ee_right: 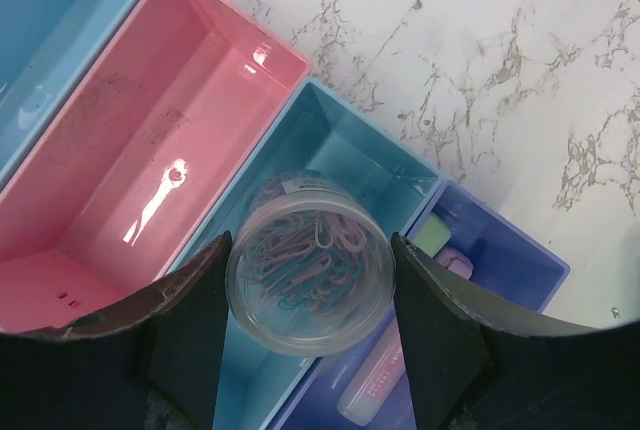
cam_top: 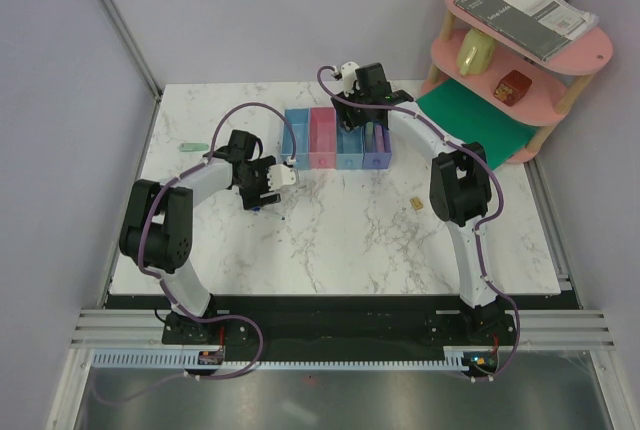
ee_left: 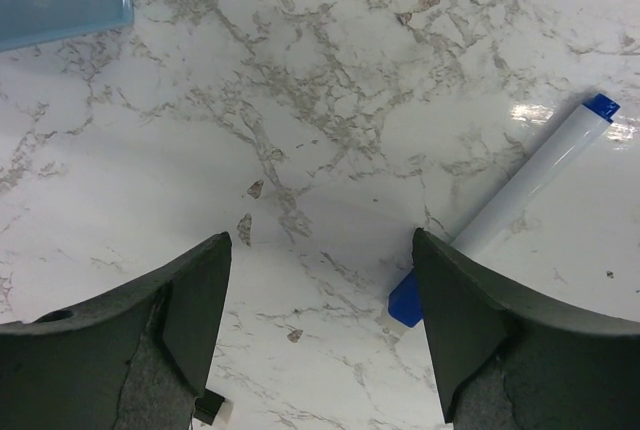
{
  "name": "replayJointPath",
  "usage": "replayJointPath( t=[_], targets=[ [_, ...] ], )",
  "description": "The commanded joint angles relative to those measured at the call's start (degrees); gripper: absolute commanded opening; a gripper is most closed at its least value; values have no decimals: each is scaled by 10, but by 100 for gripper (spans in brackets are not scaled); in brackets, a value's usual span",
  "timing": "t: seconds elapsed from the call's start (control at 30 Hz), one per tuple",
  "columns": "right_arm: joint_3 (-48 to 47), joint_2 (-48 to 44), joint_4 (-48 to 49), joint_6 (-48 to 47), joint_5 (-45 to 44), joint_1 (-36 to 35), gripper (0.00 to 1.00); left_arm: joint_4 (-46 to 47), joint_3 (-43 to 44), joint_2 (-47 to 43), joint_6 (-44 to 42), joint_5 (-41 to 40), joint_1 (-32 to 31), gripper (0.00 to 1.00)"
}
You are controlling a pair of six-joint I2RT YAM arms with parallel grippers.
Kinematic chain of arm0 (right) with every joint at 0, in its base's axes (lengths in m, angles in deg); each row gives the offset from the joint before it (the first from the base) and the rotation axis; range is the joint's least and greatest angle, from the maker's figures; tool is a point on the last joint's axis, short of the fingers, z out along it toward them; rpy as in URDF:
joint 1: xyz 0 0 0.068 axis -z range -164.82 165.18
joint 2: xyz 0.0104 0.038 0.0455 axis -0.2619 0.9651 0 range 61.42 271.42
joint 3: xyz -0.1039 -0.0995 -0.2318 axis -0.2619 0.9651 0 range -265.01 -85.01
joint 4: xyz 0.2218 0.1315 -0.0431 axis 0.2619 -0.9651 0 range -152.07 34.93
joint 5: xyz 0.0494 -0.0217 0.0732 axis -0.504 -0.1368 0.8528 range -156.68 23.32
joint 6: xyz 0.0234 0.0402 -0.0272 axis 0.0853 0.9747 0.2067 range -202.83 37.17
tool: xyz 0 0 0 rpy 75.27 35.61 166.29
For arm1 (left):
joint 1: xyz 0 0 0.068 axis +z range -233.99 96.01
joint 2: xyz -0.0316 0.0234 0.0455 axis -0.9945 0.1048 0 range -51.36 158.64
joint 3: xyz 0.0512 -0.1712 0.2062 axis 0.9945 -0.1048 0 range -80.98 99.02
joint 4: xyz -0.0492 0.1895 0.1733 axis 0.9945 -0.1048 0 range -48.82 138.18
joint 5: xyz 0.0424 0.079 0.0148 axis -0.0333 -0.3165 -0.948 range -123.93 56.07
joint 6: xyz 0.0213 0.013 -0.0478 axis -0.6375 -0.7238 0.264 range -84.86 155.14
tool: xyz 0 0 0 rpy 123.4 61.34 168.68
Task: Sort the stationery into containers
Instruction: Place the stationery in the storage box.
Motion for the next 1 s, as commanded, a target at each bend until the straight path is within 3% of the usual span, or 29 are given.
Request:
replayJointPath(
  t=[0.0, 0.17, 0.47, 0.67, 0.97],
  targets=[
    [1, 0, 26, -9, -9, 0, 45, -44, 19, -6, 2, 22, 0, 81],
    [-1, 7, 26, -9, -12, -1, 51, -47, 65, -12, 47, 49, 0, 81],
    [-6, 8, 27, -11, -15, -1, 66, -97, 104, -28, 29, 62, 0, 82],
    [-11, -5, 26, -13, -15, -1, 79, -124, 54, -45, 0, 49, -2, 82],
    [-11, -44, 26, -9, -13, -1, 84, -119, -8, -38, 0, 41, -2, 81]
  ],
)
